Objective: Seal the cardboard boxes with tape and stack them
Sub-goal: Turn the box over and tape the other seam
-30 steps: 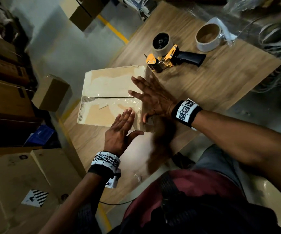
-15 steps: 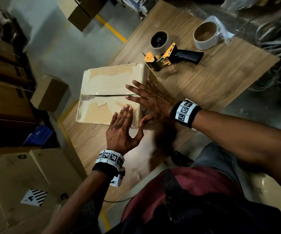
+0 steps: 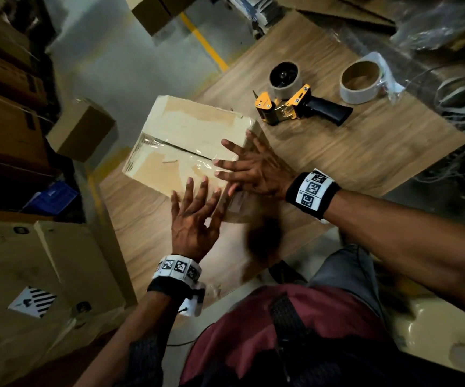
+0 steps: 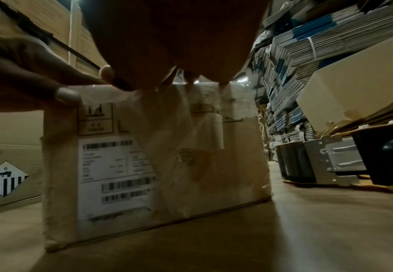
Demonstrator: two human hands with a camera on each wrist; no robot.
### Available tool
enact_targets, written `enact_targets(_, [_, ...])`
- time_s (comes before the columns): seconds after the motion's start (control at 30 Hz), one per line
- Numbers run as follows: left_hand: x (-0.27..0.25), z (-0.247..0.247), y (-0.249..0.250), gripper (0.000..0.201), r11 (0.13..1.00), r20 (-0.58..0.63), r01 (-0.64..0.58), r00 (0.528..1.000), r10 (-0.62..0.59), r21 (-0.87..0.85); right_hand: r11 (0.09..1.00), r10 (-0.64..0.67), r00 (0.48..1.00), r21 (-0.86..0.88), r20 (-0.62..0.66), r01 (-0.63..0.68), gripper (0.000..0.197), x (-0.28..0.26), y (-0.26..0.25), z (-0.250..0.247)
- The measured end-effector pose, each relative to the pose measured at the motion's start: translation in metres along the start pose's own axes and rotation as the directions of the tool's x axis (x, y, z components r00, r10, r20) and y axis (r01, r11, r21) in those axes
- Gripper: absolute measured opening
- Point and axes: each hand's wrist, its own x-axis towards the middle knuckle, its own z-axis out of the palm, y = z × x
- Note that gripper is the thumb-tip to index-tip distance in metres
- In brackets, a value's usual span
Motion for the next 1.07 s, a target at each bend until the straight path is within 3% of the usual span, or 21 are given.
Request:
enact_targets(0.13, [-0.009,-0.022,-0.032,0.041,0.999,0.039,0.006,0.999,-0.004,-0.049,0.959,0.28,0.958,0.015,0.065,-0.281,0.075,0.006,0.032,-0.024])
enact_targets(0.2, [-0.012,-0.027,-0.039,0.039,0.998,0.057,0.001,0.998,0.002,-0.068,0.93,0.333,0.93,0.11,0.156,-0.352,0.073,0.005,0.053,-0.031])
enact_targets(0.27, [-0.012,-0.028,-0.045,0.037,0.997,0.064,0.025,0.998,-0.02,-0.075,0.91,0.304,0.925,0.219,0.226,-0.352,0.067,0.006,0.061,-0.032])
enact_targets(0.37, [-0.009,-0.032,-0.057,0.032,0.993,0.054,0.11,0.993,-0.107,-0.052,0.956,0.221,0.965,0.161,0.144,-0.243,0.058,0.005,0.051,-0.029])
enact_targets(0.53, [-0.022,-0.048,-0.096,0.053,0.96,0.008,0.246,0.968,-0.249,0.135,0.967,0.036,0.99,0.245,0.133,-0.068,0.06,-0.004,-0.008,-0.022])
enact_targets(0.63, [-0.028,-0.066,-0.098,0.065,0.863,0.023,0.42,0.896,-0.443,0.282,0.923,-0.201,0.951,0.371,0.234,0.104,0.05,0.003,-0.061,-0.023])
enact_targets(0.7, [-0.028,-0.077,-0.083,0.056,0.809,-0.052,0.535,0.84,-0.54,0.242,0.892,-0.221,0.948,0.441,0.229,0.101,0.045,0.017,-0.074,-0.032])
enact_targets(0.8, [-0.022,-0.082,-0.024,0.036,0.814,-0.167,0.58,0.799,-0.578,-0.039,0.86,0.105,0.988,0.489,0.109,-0.145,0.033,0.043,-0.058,-0.063])
enact_targets(0.9, [-0.008,-0.054,0.054,0.039,0.843,-0.195,0.468,0.83,-0.523,-0.265,0.863,0.378,0.922,0.327,0.086,-0.384,0.035,0.055,-0.002,-0.086])
enact_targets(0.97, [0.011,-0.024,0.103,0.05,0.874,-0.166,0.402,0.875,-0.455,-0.273,0.839,0.49,0.839,0.134,0.236,-0.528,0.046,0.058,0.04,-0.093])
enact_targets(1.0, [0.022,-0.011,0.123,0.059,0.875,-0.123,0.421,0.881,-0.457,-0.238,0.808,0.539,0.771,0.052,0.338,-0.587,0.053,0.059,0.055,-0.093])
enact_targets(1.07, [0.042,0.008,0.151,0.081,0.827,0.012,0.537,0.84,-0.543,-0.166,0.803,0.527,0.686,-0.029,0.501,-0.595,0.067,0.053,0.067,-0.088])
